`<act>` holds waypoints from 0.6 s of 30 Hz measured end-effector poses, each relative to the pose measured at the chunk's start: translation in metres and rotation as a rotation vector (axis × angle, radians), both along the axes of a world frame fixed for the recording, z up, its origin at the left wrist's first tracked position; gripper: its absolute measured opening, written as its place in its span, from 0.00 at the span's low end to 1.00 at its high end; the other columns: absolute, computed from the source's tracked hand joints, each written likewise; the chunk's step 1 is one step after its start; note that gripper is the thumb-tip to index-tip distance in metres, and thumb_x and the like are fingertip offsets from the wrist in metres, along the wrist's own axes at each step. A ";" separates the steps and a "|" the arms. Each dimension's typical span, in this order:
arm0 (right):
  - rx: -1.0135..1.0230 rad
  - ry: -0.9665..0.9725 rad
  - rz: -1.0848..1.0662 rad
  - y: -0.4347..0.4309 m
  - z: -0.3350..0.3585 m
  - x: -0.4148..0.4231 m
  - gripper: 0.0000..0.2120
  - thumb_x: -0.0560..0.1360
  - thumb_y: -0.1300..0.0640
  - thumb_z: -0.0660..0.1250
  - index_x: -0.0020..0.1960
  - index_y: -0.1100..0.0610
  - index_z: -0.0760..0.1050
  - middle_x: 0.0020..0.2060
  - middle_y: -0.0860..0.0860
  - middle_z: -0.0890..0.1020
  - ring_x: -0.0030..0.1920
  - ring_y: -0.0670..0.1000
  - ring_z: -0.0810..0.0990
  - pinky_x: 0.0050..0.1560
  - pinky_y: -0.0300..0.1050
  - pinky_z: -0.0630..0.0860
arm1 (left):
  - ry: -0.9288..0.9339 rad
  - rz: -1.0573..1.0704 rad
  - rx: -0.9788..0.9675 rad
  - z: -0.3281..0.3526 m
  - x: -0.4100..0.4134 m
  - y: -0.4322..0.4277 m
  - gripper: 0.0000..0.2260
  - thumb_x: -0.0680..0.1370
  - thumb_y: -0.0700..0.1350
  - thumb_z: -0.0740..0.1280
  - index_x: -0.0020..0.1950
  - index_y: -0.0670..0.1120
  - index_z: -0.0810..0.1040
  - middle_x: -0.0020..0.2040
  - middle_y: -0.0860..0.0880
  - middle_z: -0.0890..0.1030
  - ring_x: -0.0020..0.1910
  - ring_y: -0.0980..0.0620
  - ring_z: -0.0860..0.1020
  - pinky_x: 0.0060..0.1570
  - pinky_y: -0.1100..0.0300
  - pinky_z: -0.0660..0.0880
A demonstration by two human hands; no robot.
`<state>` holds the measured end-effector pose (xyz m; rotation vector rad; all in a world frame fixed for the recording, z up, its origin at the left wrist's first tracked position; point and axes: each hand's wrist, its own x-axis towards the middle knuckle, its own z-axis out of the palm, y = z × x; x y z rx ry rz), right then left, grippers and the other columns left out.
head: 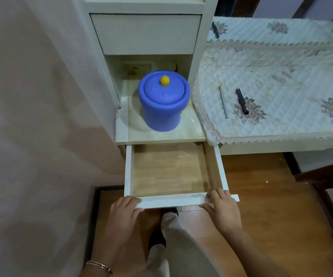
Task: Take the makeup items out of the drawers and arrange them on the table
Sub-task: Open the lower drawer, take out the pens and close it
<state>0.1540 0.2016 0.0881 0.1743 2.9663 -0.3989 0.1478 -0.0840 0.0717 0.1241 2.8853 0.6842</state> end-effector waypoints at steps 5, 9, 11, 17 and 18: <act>0.094 0.032 0.036 -0.001 0.005 -0.067 0.21 0.63 0.47 0.75 0.50 0.56 0.76 0.46 0.52 0.81 0.49 0.55 0.79 0.46 0.50 0.77 | 0.040 0.003 -0.034 0.008 -0.063 0.007 0.17 0.72 0.53 0.57 0.51 0.47 0.80 0.50 0.48 0.82 0.52 0.48 0.76 0.49 0.52 0.74; 0.184 0.145 0.063 0.002 0.009 -0.112 0.41 0.51 0.43 0.79 0.60 0.54 0.70 0.54 0.54 0.81 0.57 0.54 0.69 0.55 0.55 0.73 | 0.180 0.025 -0.106 0.011 -0.108 0.010 0.30 0.64 0.43 0.77 0.63 0.45 0.70 0.62 0.39 0.74 0.62 0.43 0.64 0.64 0.50 0.64; 0.196 0.171 0.089 0.005 0.009 -0.132 0.47 0.49 0.43 0.80 0.64 0.52 0.67 0.58 0.56 0.79 0.60 0.55 0.65 0.60 0.57 0.67 | 0.215 0.029 -0.098 0.012 -0.127 0.009 0.36 0.63 0.42 0.77 0.68 0.44 0.65 0.65 0.37 0.70 0.65 0.40 0.62 0.68 0.55 0.53; 0.191 0.238 0.118 0.007 0.006 -0.167 0.42 0.48 0.45 0.81 0.57 0.53 0.68 0.54 0.55 0.81 0.57 0.56 0.66 0.58 0.54 0.58 | 0.278 0.046 -0.054 -0.002 -0.155 0.010 0.26 0.67 0.41 0.73 0.64 0.43 0.69 0.62 0.41 0.71 0.63 0.43 0.65 0.65 0.50 0.63; 0.187 0.245 0.110 0.007 0.005 -0.169 0.40 0.49 0.45 0.81 0.56 0.53 0.69 0.53 0.55 0.81 0.56 0.56 0.66 0.58 0.54 0.59 | 0.283 0.060 -0.061 -0.001 -0.158 0.011 0.22 0.69 0.45 0.70 0.62 0.44 0.70 0.60 0.42 0.72 0.61 0.43 0.66 0.63 0.49 0.66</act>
